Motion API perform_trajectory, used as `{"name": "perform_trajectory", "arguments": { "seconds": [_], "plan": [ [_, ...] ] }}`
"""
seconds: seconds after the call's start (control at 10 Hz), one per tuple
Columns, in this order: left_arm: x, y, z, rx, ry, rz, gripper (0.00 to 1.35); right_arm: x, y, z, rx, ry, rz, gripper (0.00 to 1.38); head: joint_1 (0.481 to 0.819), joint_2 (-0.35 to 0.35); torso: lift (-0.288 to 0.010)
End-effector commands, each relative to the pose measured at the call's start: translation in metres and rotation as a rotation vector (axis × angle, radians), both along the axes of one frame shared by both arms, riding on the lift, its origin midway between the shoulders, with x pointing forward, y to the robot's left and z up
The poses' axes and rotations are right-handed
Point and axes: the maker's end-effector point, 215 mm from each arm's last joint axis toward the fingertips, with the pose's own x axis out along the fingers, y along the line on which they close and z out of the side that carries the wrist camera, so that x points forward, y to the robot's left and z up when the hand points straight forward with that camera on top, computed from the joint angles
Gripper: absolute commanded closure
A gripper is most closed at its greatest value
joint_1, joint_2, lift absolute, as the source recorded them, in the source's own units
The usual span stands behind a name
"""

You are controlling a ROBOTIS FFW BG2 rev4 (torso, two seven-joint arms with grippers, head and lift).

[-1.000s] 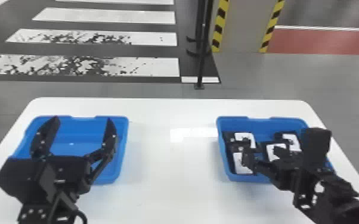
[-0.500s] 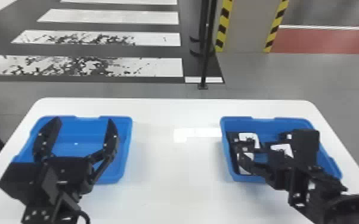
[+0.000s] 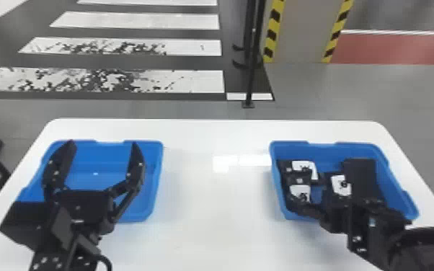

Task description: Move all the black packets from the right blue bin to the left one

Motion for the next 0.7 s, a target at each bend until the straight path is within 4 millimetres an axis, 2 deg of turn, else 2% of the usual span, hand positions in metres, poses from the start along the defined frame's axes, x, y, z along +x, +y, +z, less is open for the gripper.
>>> {"name": "perform_trajectory", "arguments": {
  "seconds": [0.0,0.1,0.4,0.5,0.6],
  "plan": [
    [-0.001,-0.001,0.005,0.021,-0.018,0.000,0.09,-0.009,0.006,-0.007,0.010,0.050,0.009,0.25,0.695,-0.021,-0.140],
    [-0.002,-0.002,0.007,0.027,-0.026,-0.002,0.09,-0.013,0.012,-0.007,0.009,0.064,0.017,0.32,0.695,-0.019,-0.140],
    [-0.002,-0.005,0.007,0.030,-0.028,-0.008,0.10,-0.015,0.014,-0.013,0.022,0.103,0.023,0.87,0.695,-0.007,-0.140],
    [-0.002,-0.006,0.008,0.029,-0.030,-0.009,0.10,-0.015,0.016,-0.015,0.032,0.111,0.024,0.91,0.695,-0.007,-0.140],
    [-0.002,-0.006,0.008,0.028,-0.033,-0.010,0.10,-0.016,0.018,-0.014,0.040,0.110,0.025,1.11,0.695,-0.008,-0.140]
  ]
}}
